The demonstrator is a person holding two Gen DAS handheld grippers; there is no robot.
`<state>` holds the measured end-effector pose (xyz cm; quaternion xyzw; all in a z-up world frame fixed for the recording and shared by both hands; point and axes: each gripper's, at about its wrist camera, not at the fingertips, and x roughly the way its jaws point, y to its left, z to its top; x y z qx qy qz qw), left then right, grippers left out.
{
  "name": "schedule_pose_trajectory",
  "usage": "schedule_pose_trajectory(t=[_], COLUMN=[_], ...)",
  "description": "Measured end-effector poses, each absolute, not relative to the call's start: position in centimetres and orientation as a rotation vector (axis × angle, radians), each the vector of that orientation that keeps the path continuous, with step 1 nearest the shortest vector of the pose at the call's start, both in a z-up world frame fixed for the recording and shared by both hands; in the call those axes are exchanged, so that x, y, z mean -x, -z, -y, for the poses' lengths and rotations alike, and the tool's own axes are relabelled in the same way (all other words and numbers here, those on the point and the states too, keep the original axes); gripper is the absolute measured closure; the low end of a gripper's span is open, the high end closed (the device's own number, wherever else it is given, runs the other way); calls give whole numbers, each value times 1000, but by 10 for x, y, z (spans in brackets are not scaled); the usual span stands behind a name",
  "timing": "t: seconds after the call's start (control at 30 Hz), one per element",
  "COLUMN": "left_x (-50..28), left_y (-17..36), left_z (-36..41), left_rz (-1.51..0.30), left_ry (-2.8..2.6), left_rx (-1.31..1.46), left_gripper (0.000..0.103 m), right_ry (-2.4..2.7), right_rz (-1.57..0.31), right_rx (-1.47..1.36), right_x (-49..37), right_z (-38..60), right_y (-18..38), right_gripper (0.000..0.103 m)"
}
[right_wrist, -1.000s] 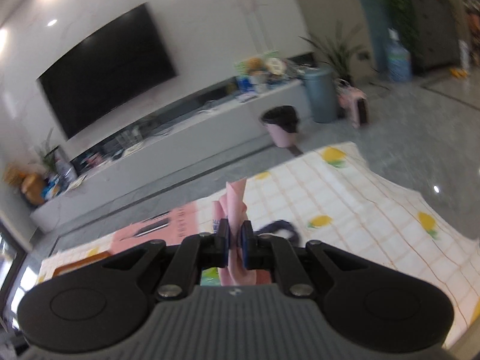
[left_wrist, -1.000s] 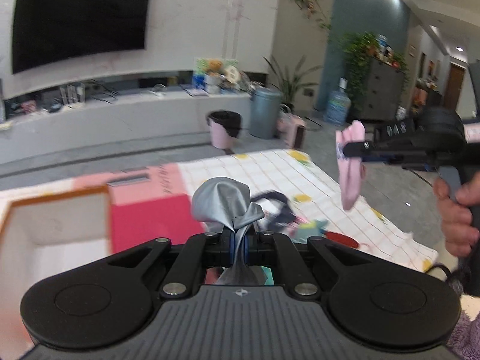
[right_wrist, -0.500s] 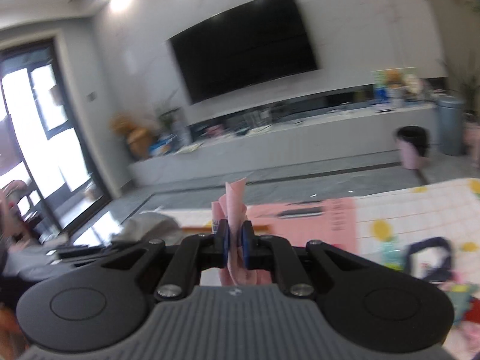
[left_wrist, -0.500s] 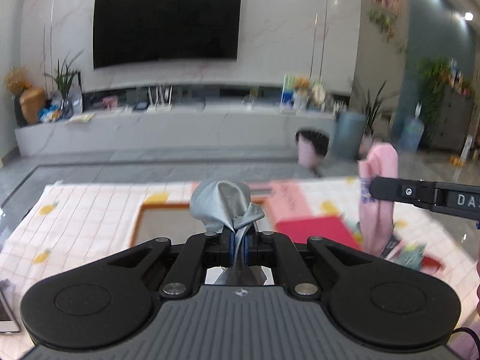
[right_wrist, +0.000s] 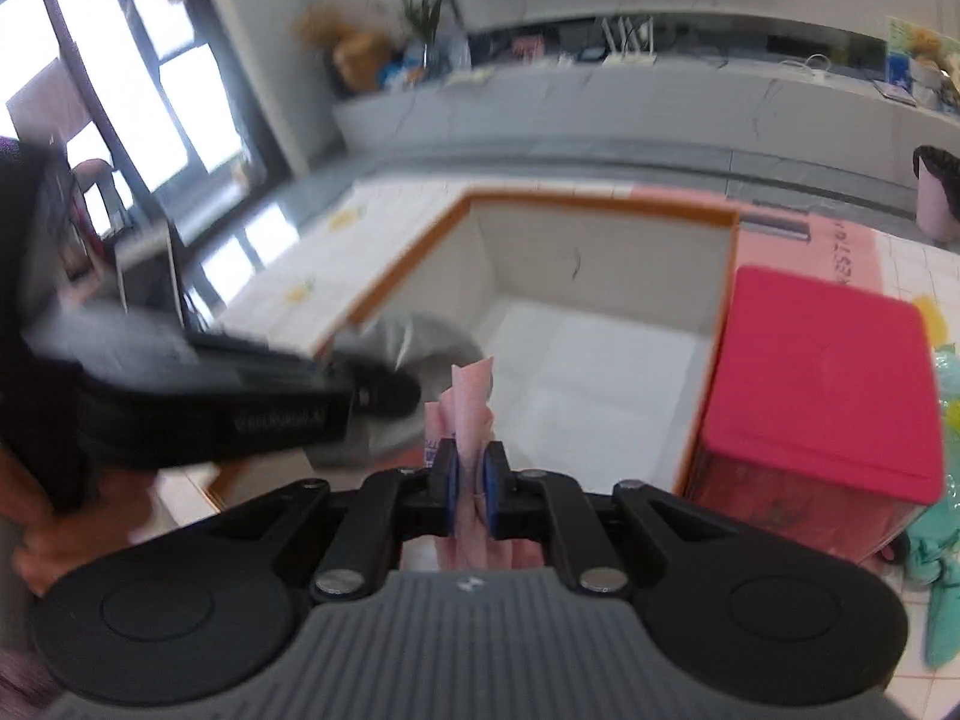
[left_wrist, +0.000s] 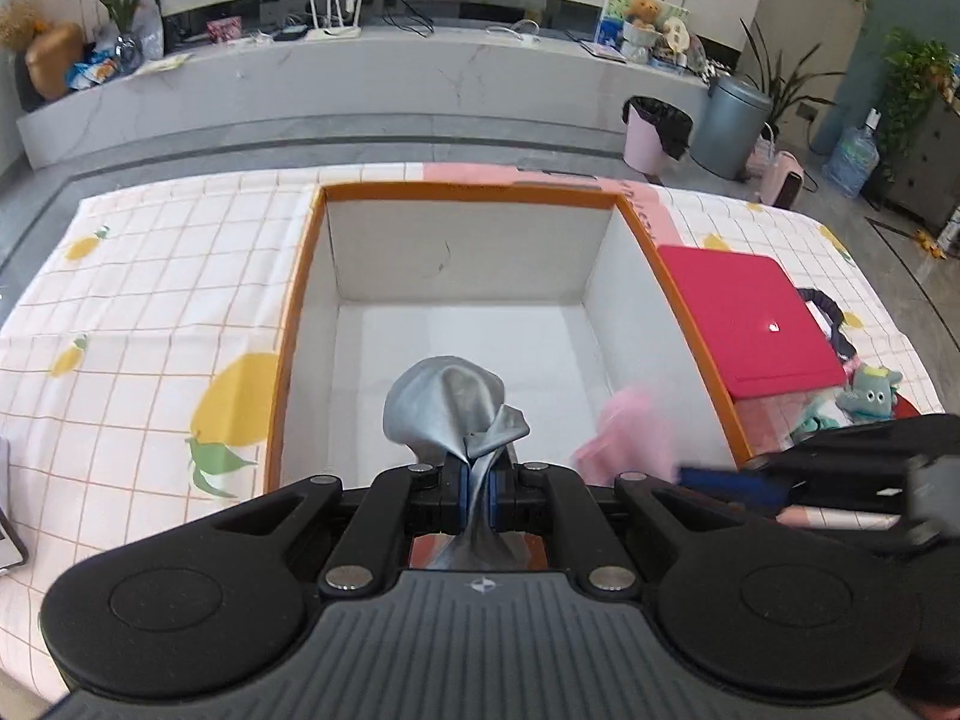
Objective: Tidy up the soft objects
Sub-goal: 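Carry the pink cloth and grey cloth over the open white box with both grippers, then open the right gripper to drop the pink cloth while the left gripper releases the grey cloth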
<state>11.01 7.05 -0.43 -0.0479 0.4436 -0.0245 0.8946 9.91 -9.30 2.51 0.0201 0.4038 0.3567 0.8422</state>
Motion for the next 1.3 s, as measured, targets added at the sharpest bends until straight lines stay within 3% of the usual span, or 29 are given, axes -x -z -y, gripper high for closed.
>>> schedule_pose_trajectory(t=[0.27,0.37,0.47,0.5,0.53,0.7,0.93,1.07,1.17,1.23,1.3], left_x=[-106,-105,-99,-97,-96,-94,-100,-107,-108,-108,-108], left_y=[15,19,18,18,18,21,26,33,35,34,33], left_z=[-76,-74,-72,-71,-69,-62,-55,-56,-54,-54,-54], left_rz=[-968,-991,-990,-986,-987,-997,-984,-1016,-1025,-1018,-997], left_ry=[45,68,108,114,117,135,195,145,125,90,47], left_rx=[70,54,29,6,-11,-94,-93,-91,-105,-129,-153], left_gripper=[97,97,97,97,97,96,95,89,79,63,36], right_ry=[-677,-637,-650,-662,-671,-698,-701,-689,-720,-717,-705], right_rz=[-1005,-970,-980,-975,-967,-934,-906,-905,-894,-886,-878], right_rx=[131,238,241,249,261,304,342,327,327,344,368], right_x=[-103,-101,-104,-104,-102,-94,-88,-83,-77,-74,-72], right_z=[60,51,47,45,44,46,59,66,68,67,67], right_y=[11,14,15,15,14,5,-4,-9,-13,-14,-14], right_gripper=[99,92,72,58,55,48,47,38,38,38,38])
